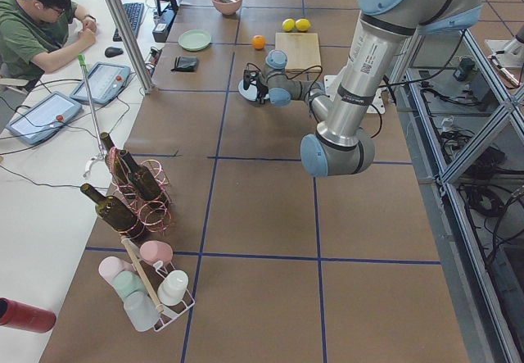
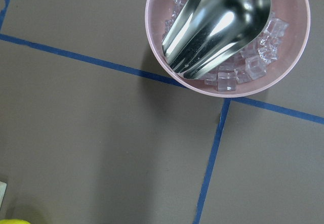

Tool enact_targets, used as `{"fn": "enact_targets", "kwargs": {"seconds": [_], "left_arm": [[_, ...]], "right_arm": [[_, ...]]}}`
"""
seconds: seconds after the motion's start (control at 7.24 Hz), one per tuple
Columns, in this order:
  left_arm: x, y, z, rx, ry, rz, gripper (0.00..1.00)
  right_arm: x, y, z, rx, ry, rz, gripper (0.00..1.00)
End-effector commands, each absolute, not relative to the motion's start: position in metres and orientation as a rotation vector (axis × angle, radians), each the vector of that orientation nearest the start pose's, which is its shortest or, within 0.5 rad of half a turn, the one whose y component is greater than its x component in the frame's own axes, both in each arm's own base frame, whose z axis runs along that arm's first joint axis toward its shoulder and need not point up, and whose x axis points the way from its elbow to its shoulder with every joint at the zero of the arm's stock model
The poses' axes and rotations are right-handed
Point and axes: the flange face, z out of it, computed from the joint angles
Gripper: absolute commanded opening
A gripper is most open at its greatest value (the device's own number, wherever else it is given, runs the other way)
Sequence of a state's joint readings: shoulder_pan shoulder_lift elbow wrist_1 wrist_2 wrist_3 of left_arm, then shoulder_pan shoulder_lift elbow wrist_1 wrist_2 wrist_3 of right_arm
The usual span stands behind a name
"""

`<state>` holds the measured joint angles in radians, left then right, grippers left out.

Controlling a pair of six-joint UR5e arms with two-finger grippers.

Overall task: Pick orange to plate
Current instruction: 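Slide the white plate with the left gripper toward the table center, then open the left gripper and withdraw the left arm from the plate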

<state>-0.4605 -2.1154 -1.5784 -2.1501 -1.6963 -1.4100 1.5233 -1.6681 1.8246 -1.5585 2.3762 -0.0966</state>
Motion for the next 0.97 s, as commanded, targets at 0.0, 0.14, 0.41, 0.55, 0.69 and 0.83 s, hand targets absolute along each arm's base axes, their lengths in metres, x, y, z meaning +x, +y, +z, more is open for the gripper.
{"fn": "enact_targets", "kwargs": {"seconds": [0.0, 0.14, 0.41, 0.55, 0.69, 0.83], "left_arm": [[0.565, -0.409, 0.273, 0.252, 1.107, -0.191, 0.68], [0.562, -0.408, 0.269, 0.259, 1.113, -0.189, 1.00], [0.529, -0.418, 0.258, 0.348, 1.083, -0.077, 1.00], [0.483, -0.445, 0.251, 0.352, 1.017, -0.003, 1.00], [0.426, -0.462, 0.256, 0.361, 0.959, 0.075, 1.00], [0.358, -0.493, 0.269, 0.431, 0.882, 0.171, 1.00]], "right_arm": [[0.040, -0.459, 0.574, 0.182, -0.800, -0.205, 1.00], [0.040, -0.459, 0.572, 0.187, -0.800, -0.207, 1.00], [0.040, -0.461, 0.565, 0.213, -0.799, -0.219, 1.00], [0.039, -0.463, 0.560, 0.282, -0.797, -0.247, 1.00], [0.037, -0.464, 0.557, 0.314, -0.801, -0.262, 1.00], [0.020, -0.470, 0.544, 0.314, -0.825, -0.278, 1.00]]}}
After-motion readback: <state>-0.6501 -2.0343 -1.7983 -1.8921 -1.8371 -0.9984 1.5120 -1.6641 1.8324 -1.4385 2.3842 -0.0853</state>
